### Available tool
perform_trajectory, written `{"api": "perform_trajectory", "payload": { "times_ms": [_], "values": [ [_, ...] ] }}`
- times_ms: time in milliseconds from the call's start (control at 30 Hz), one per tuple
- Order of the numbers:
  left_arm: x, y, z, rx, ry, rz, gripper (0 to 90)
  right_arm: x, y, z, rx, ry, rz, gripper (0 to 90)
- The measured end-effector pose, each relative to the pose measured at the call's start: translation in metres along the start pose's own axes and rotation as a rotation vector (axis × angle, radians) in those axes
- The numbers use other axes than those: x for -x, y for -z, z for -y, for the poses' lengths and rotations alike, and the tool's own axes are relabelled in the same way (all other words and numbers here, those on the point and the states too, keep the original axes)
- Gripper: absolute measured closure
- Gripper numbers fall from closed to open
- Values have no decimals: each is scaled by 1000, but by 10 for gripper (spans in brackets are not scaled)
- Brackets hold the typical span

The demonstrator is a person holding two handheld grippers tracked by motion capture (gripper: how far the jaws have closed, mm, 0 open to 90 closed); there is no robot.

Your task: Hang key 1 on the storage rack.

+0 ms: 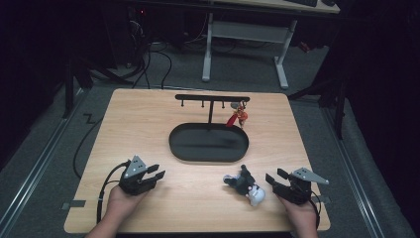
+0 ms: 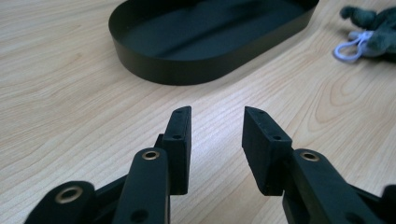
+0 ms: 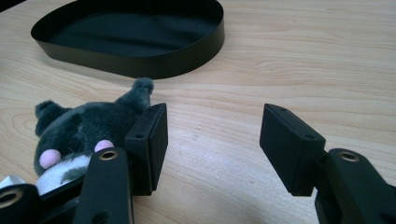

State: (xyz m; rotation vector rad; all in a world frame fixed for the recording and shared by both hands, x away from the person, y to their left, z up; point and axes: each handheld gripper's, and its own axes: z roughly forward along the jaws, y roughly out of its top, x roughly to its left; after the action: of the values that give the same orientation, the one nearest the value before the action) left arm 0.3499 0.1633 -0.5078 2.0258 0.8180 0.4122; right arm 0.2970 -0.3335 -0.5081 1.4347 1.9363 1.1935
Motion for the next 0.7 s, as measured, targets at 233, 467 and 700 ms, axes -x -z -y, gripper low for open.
{"api": "perform_trajectory", "payload": {
  "times_ms": [233,467,700],
  "values": [
    [2,-3,1,-12,-16,0,577,-2,-2,1,-22,21,-15,455],
    [0,-8,2,-17,-32,1,486,-6,-6,-3,-55,50,-1,463],
    [2,-7,2,3,-37,42,436,-15,-14,-14,-109,117,65,429]
  ]
}}
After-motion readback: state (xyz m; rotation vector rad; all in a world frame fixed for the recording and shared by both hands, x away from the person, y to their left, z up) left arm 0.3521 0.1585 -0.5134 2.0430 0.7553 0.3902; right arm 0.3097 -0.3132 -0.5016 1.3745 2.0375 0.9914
